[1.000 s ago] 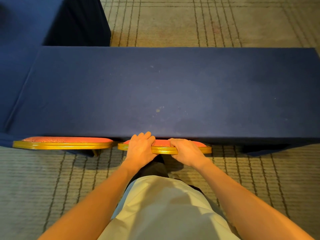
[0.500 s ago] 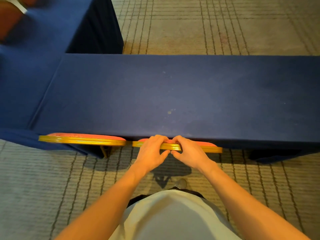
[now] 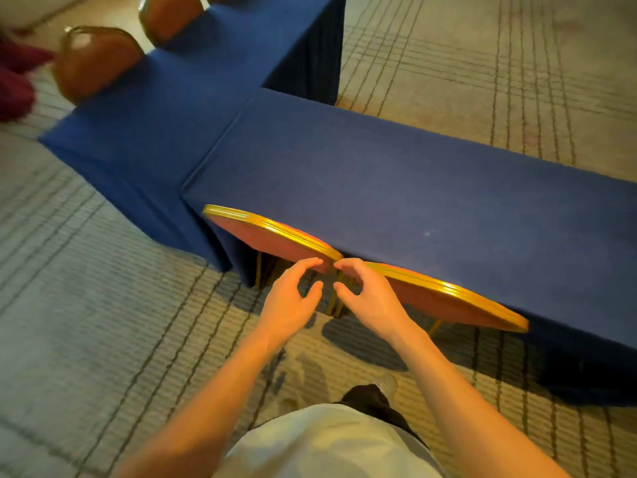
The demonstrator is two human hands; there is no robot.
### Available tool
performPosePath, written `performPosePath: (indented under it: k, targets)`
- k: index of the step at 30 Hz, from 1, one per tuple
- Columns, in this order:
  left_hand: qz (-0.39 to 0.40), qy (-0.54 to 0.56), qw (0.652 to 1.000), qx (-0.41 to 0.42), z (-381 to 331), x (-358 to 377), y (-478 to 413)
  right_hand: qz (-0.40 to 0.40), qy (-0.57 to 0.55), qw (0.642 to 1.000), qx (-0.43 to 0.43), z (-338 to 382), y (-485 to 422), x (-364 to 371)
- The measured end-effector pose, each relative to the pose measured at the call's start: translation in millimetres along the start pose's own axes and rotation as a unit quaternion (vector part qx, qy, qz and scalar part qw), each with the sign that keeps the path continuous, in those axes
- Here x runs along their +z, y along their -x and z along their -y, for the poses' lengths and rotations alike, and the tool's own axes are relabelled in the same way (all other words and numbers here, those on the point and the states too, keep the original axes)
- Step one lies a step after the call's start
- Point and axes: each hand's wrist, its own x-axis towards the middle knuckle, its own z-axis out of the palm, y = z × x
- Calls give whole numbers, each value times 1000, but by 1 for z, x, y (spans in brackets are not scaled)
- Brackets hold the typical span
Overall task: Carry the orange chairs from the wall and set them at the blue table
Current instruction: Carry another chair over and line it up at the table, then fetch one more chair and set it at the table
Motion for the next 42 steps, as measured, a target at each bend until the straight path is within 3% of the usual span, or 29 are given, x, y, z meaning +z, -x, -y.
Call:
performPosePath:
  k: [4,10,15,22,28,33,42]
  targets:
    - [-91,172,977,-92,15,-68,36,22,-103,994,-17,61,1,50]
    - [-203,393,880,-173,33,-155,93,84,-209,973,-58,142,6,120]
    - [-268,505,804,-164,63,-213,125,147,-230,959,-77,206,-7,174]
    - [-320,581,735,-143,104,-292,132,194,-265,941,-75,268,-53,253]
    - [-410,550,713,-144,142,-396,121,269,-320,906,-62,340,-125,347]
    - [-461,505,717,-133,160,-485,118,329,-352,875,-41,407,-166,411]
    - [-539,535,643,-99,227,-606,137,383,-325,864,-26,506,-214,525]
